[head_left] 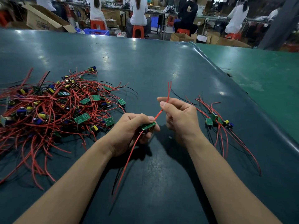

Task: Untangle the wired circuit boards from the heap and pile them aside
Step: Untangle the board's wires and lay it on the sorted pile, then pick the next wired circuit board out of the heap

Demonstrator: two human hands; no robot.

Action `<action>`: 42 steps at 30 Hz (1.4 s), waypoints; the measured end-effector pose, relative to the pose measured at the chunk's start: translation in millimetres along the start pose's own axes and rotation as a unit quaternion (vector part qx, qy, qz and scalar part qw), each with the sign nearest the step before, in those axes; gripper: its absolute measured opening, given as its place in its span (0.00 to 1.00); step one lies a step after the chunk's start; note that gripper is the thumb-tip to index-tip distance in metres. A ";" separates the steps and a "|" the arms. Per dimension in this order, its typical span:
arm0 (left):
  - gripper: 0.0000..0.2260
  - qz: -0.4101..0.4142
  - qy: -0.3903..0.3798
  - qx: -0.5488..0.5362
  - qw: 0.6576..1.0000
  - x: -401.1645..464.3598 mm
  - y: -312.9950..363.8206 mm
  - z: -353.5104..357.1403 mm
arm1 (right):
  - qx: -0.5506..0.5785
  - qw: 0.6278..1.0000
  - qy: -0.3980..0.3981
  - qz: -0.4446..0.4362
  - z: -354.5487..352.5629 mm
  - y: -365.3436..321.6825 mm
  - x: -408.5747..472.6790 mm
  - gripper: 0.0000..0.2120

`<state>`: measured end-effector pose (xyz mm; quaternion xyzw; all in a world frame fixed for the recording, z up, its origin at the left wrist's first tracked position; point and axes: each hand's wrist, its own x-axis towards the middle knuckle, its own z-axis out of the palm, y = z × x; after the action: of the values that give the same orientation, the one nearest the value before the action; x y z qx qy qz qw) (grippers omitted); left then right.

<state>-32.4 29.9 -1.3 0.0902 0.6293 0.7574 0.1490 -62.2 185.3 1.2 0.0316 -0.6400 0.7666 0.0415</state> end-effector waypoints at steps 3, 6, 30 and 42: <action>0.13 0.001 -0.003 0.008 1.000 0.0 1.4 0.2 | -0.034 0.999 0.016 -0.034 2.0 1.3 -1.2 0.09; 0.13 0.008 -0.015 0.020 1.000 -1.7 0.8 -1.1 | -0.003 0.999 0.034 -0.017 1.1 1.2 1.4 0.08; 0.11 0.023 -0.053 0.074 0.996 -7.3 2.6 -2.0 | -0.313 0.915 0.161 -0.198 -8.2 8.1 5.9 0.22; 0.13 0.018 -0.052 0.089 0.995 -5.3 0.8 -2.2 | -0.129 0.975 0.147 -0.106 -11.2 4.3 8.7 0.12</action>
<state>-28.2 26.0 -0.7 0.1535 0.6837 0.6954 0.1594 -71.2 195.7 -4.1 -0.0199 -0.7133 0.6653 0.2197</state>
